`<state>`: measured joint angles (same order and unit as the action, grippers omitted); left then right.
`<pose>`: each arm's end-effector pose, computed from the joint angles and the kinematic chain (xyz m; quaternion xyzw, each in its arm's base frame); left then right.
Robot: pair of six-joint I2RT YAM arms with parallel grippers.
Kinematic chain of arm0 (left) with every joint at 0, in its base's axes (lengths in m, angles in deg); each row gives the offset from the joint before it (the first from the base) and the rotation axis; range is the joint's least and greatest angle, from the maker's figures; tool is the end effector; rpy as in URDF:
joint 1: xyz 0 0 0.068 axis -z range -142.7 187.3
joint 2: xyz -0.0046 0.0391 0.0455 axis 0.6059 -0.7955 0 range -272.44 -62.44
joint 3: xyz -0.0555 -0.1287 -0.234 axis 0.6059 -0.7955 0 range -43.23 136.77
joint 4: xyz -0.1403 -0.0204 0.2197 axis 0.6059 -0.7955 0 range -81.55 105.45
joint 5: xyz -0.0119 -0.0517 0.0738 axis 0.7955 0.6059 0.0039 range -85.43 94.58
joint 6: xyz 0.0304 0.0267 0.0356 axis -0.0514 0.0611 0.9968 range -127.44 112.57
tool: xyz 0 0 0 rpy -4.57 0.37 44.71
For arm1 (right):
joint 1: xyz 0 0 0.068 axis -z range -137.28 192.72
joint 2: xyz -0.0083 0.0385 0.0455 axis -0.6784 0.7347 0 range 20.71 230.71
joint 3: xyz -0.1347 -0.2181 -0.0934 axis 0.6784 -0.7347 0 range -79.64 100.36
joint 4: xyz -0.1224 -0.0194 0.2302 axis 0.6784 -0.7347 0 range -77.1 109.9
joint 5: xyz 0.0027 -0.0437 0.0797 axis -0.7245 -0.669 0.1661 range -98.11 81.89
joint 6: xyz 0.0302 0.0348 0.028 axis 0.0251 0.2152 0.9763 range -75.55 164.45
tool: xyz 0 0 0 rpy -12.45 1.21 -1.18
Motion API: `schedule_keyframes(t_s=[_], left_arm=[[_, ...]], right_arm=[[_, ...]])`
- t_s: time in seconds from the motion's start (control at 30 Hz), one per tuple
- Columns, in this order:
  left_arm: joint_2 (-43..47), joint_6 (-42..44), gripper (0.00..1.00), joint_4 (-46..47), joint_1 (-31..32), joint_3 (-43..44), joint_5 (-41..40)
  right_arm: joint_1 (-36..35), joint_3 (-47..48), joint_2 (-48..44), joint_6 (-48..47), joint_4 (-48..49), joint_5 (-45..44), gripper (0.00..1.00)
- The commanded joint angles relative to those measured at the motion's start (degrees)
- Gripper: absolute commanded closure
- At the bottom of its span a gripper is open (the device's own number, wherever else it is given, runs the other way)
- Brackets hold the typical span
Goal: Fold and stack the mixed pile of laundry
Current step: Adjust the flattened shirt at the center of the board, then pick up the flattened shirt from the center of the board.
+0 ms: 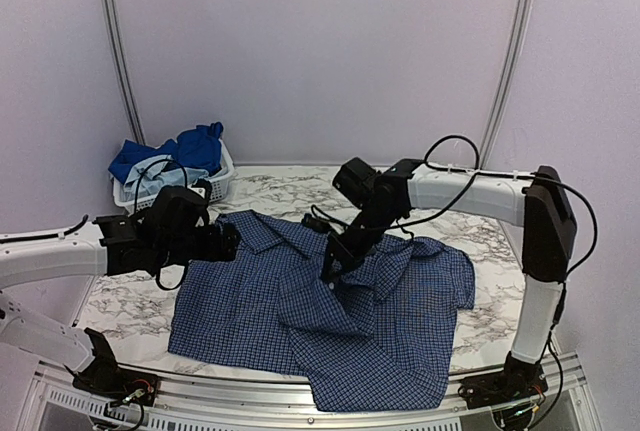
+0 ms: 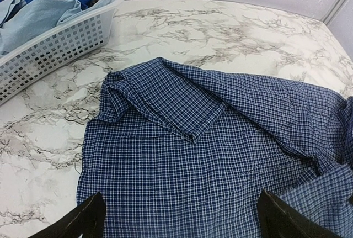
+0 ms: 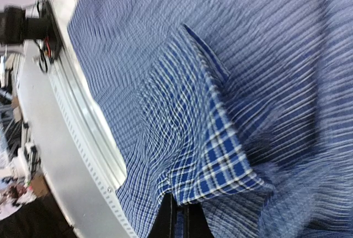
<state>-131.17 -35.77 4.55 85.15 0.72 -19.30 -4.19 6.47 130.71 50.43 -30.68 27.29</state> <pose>0.1840 -0.1819 0.2492 0.0545 0.8739 -0.1307 0.4650 0.2488 0.2960 0.2181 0.3684 -0.8700 -0.3270 0.0190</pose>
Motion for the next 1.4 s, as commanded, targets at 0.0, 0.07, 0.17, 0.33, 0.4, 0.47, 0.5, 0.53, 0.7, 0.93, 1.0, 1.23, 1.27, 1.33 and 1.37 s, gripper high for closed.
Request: schedule_keyframes(t_s=[0.0,0.07,0.17,0.33,0.4,0.47,0.5,0.53,0.7,0.93,1.0,1.23,1.27,1.33,1.37], left_arm=[[-2.6,1.1,0.01,-2.2,-4.3,3.7,3.3],[-4.7,4.2,0.01,-2.8,-5.3,5.9,4.6],[-9.9,10.5,0.01,-3.6,-5.7,10.0,6.5],[-21.4,20.8,0.01,-7.8,-6.0,20.0,9.9],[-26.2,24.2,0.01,-9.8,-6.0,24.7,10.3],[-30.5,27.5,0.02,-11.3,-6.2,28.8,9.6],[-32.4,29.5,0.04,-11.8,-6.4,30.4,9.5],[-34.1,31.3,0.06,-12.3,-6.6,31.9,9.5],[-40.4,37.6,0.22,-13.7,-9.1,37.3,10.9],[-44.5,44.7,0.34,-14.8,-11.6,39.5,16.3],[-44.3,46.7,0.34,-15.1,-11.8,39.1,19.3],[-46.5,48.1,0.34,-15.3,-12.5,39.2,27.4],[-47.7,48.3,0.34,-15.5,-12.5,39.8,26.6],[-49.7,48.4,0.36,-15.7,-12.5,41.2,24.2],[-50.6,48.6,0.37,-16.1,-12.6,42.0,22.4]], right_arm=[[5.8,10.9,-4.6,-1.0,-1.9,-8.5,1.00],[8.6,16.4,-5.8,-2.6,-3.3,-14.6,1.00],[12.8,24.7,-5.7,-5.3,-3.1,-24.6,1.00],[19.0,35.7,-1.9,-6.7,5.6,-34.0,1.00],[19.3,39.6,0.0,-11.1,10.5,-39.7,1.00],[19.6,42.9,2.2,-15.6,15.7,-43.5,1.00],[20.0,44.2,3.3,-17.3,18.8,-44.4,1.00],[20.4,44.7,4.1,-18.9,22.5,-46.1,1.00],[20.9,47.5,8.7,-27.7,37.9,-50.9,1.00],[21.2,49.1,14.9,-34.6,47.7,-60.1,1.00],[21.2,51.1,16.5,-35.7,49.6,-60.7,1.00],[21.5,51.0,18.7,-42.1,60.1,-64.6,1.00],[21.6,51.1,19.0,-42.9,61.3,-65.1,1.00],[21.6,51.4,19.5,-43.5,63.1,-64.8,1.00],[21.6,51.5,19.7,-43.7,63.8,-64.4,1.00]])
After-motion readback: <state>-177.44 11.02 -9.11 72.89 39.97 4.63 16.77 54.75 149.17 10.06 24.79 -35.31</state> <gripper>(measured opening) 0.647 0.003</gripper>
